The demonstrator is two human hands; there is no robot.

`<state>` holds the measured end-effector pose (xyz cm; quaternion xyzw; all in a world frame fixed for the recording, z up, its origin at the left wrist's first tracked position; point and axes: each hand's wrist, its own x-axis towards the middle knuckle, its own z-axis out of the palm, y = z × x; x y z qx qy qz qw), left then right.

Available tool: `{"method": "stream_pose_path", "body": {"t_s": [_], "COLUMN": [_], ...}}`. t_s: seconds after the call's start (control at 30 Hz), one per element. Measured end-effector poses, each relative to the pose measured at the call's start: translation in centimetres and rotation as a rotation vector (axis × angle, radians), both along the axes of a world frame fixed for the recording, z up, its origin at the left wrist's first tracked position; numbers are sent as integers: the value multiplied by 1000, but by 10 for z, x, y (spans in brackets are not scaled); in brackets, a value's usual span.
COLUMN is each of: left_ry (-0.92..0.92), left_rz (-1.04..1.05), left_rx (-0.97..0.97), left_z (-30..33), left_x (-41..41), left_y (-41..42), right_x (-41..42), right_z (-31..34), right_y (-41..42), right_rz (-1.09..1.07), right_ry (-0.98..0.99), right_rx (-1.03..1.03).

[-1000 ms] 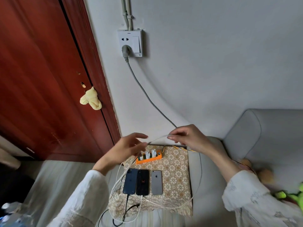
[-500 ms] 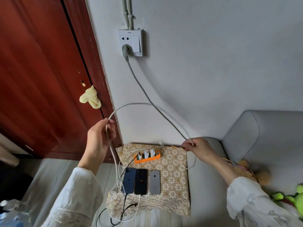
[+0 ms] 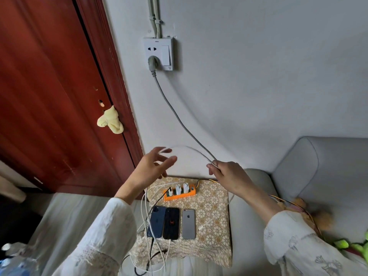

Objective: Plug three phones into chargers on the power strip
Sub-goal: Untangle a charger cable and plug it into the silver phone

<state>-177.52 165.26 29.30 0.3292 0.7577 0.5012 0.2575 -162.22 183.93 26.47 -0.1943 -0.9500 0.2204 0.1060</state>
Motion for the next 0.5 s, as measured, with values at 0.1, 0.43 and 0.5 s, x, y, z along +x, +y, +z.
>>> {"method": "stream_pose_path", "body": {"t_s": [0.1, 0.43, 0.5], "left_ry": [7, -150, -192], "left_rz": [-196, -312, -305], "left_rx": [-88, 5, -12], "left_z": [1, -14, -17], "left_x": [10, 26, 20], "left_y": [7, 1, -2], "right_x": [-4, 9, 18], "right_z": [-2, -32, -33], "right_y": [-3, 30, 42], "right_rz": [61, -460, -661], "right_ry": [23, 166, 132], "right_rx": [55, -34, -274]}}
